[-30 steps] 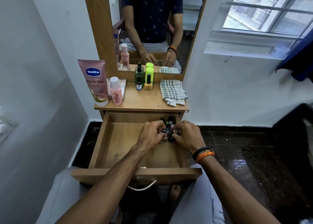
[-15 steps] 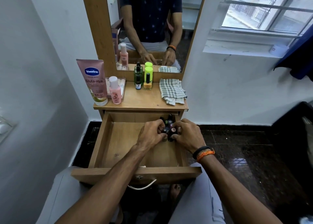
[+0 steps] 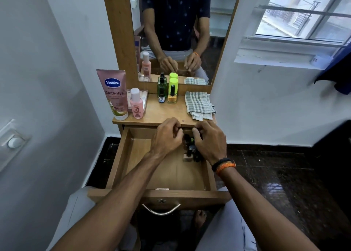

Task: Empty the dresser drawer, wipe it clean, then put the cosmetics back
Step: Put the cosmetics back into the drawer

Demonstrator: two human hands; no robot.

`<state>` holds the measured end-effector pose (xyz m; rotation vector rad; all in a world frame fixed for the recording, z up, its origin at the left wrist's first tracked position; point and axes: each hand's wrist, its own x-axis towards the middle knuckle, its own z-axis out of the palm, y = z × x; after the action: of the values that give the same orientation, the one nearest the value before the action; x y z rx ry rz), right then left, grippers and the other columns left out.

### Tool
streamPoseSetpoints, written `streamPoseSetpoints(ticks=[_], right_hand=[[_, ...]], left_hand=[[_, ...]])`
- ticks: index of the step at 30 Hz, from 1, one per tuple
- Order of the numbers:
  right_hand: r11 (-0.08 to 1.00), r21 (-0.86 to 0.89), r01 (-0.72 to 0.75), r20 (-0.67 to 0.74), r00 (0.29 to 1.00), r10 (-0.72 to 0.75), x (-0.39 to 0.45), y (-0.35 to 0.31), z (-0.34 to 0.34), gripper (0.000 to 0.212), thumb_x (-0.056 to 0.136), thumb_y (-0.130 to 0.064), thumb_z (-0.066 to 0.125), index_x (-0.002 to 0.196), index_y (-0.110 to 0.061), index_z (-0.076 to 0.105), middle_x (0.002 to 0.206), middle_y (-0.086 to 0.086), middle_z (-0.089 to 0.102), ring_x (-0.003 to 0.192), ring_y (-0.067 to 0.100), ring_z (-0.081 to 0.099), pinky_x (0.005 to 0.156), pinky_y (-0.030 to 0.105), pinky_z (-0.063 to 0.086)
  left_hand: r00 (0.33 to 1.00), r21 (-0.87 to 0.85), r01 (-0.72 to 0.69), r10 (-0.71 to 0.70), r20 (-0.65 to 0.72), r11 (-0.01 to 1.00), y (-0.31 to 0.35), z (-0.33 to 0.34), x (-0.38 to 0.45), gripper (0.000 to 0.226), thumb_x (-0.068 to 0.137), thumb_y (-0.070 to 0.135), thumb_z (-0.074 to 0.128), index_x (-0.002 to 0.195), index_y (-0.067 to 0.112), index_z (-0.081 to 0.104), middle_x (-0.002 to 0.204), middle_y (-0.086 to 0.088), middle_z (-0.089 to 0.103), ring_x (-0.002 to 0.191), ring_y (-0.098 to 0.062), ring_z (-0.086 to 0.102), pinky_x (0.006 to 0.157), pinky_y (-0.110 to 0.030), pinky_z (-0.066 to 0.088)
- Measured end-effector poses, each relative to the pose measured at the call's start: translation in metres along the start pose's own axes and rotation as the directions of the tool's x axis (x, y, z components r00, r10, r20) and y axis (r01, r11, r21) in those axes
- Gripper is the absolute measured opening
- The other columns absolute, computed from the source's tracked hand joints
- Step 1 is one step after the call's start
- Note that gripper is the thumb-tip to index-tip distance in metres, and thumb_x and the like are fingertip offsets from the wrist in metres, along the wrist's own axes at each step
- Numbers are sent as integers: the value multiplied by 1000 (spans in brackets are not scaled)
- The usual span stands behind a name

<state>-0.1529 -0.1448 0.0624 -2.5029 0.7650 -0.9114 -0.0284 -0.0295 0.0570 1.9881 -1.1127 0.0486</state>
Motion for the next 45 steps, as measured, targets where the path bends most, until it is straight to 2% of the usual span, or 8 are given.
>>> streamPoseSetpoints(ticks=[6, 9, 15, 20, 29, 34, 42, 45], right_hand=[[996, 76, 43, 2, 999, -43, 67, -33, 17, 26, 92, -18, 65, 117, -13, 67, 108, 6, 67, 87, 15, 61, 76, 26, 53], [997, 39, 68, 14, 998, -69, 96, -43, 23, 33, 92, -19, 63, 126, -15, 63, 112, 8, 66, 93, 22, 63, 82, 35, 55], [994, 7, 113, 35, 993, -113, 131, -49, 35, 39, 91, -11, 58, 129, -15, 61, 106, 10, 64, 91, 25, 61, 81, 41, 55], [990, -31, 140, 52, 989, -138, 148, -50, 49, 40, 94, -17, 57, 133, -18, 61, 112, 10, 62, 93, 23, 60, 80, 34, 51], [987, -78, 139, 62, 989, -135, 155, -47, 64, 32, 95, -24, 60, 125, -16, 65, 115, 8, 59, 90, 21, 60, 74, 29, 48], [988, -73, 133, 32, 991, -131, 155, -50, 64, 22, 92, -22, 62, 113, -14, 65, 107, 8, 60, 84, 17, 54, 69, 28, 40], [990, -27, 140, 6, 990, -140, 152, -51, 58, 15, 87, -16, 67, 102, -11, 65, 95, 6, 65, 79, 14, 51, 72, 31, 47], [991, -10, 132, 22, 991, -131, 151, -51, 54, 13, 84, -14, 66, 97, -11, 65, 92, 5, 66, 81, 18, 57, 74, 34, 50]], left_hand=[[981, 33, 53, -46, -191, 998, 2, -23, 46, 18, 91, 22, 63, 106, 13, 59, 104, 0, 57, 79, -16, 60, 63, -26, 50], [966, 39, 122, -109, -236, 992, 0, -34, 68, 27, 91, 18, 61, 117, 11, 60, 114, -4, 56, 93, -19, 59, 71, -29, 52], [965, 105, 188, -164, -204, 977, -14, -41, 93, 45, 92, 14, 59, 136, 10, 54, 123, -9, 51, 98, -22, 59, 74, -28, 45], [962, 133, 218, -190, -197, 967, -20, -35, 103, 46, 89, 14, 61, 135, 10, 54, 122, -11, 50, 101, -26, 59, 75, -33, 48], [960, 150, 218, -183, -213, 964, -27, -24, 105, 42, 89, 15, 60, 130, 10, 53, 125, -12, 49, 104, -26, 57, 77, -36, 52], [963, 255, 199, -140, -232, 946, -20, -25, 110, 33, 93, 14, 57, 125, 7, 53, 124, -12, 53, 101, -29, 61, 77, -42, 54], [976, 282, 147, -93, -197, 948, -11, -29, 116, 27, 92, 11, 58, 119, 6, 52, 114, -15, 63, 97, -34, 63, 71, -41, 48], [979, 244, 138, -96, -178, 960, -8, -29, 115, 28, 91, 9, 59, 119, 6, 55, 114, -15, 62, 97, -34, 62, 76, -43, 52]])
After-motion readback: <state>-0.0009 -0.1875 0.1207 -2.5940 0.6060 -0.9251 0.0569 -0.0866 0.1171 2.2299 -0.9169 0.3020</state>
